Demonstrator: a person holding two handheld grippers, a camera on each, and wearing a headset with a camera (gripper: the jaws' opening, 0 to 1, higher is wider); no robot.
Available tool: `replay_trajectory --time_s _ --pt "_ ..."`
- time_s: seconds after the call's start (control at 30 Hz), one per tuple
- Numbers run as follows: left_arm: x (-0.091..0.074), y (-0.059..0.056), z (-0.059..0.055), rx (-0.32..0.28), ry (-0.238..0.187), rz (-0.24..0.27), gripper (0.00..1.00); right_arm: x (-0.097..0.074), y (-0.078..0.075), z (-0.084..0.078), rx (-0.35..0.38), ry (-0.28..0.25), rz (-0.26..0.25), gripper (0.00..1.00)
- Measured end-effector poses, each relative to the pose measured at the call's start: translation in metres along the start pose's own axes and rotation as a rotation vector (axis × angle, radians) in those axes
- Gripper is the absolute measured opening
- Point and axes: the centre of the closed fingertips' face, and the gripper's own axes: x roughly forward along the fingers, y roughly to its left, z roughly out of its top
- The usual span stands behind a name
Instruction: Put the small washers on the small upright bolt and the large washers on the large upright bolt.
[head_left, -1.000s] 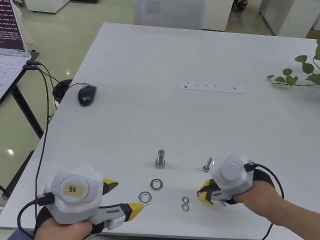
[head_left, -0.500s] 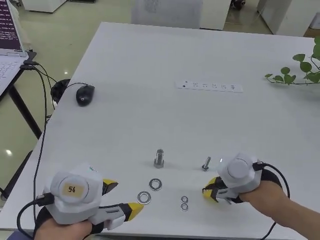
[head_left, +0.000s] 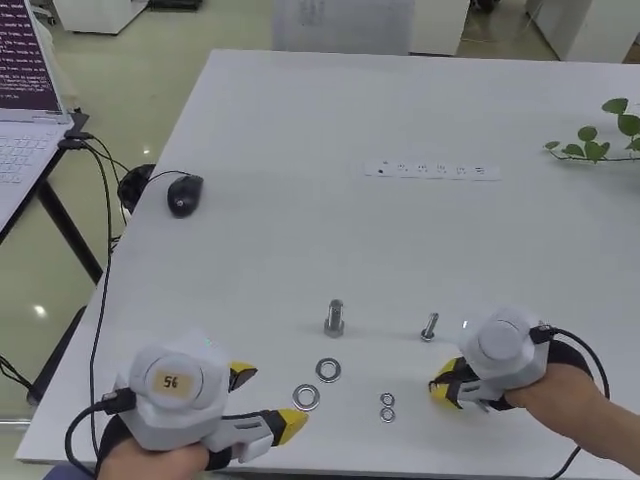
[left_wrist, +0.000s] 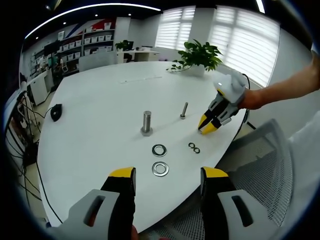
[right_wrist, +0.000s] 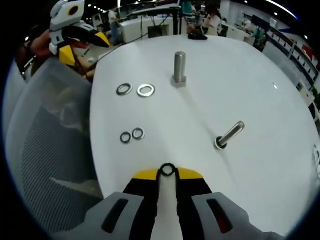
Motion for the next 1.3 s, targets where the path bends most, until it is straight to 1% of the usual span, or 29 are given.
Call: replay_trajectory --time_s 0.13,0.53,0.8,0.9,1.1,1.3 --pt "0.0 0.001 0.0 0.0 0.0 0.002 0.51 0.0 0.0 -0.001 0.0 0.0 0.001 0.14" --pt "0.002 -0.002 0.002 0.005 0.002 -0.006 0.51 -0.003 0.0 -0.005 -0.001 0.002 -0.006 0.14" --pt "0.001 -0.002 0.002 0.01 0.003 -0.006 0.51 -0.008 -0.003 -0.002 0.003 -0.005 -0.017 0.14" --pt "0.001 -0.001 0.002 0.009 0.003 -0.004 0.51 -0.01 -0.005 -0.002 -0.002 -0.007 -0.023 0.14" --pt "0.003 -0.002 0.002 0.01 0.002 -0.009 0.51 -0.017 -0.013 -0.001 0.004 -0.014 -0.039 0.14" --pt "0.004 -0.003 0.003 0.013 0.002 -0.012 0.51 -0.023 -0.021 0.006 0.002 -0.027 -0.061 0.14"
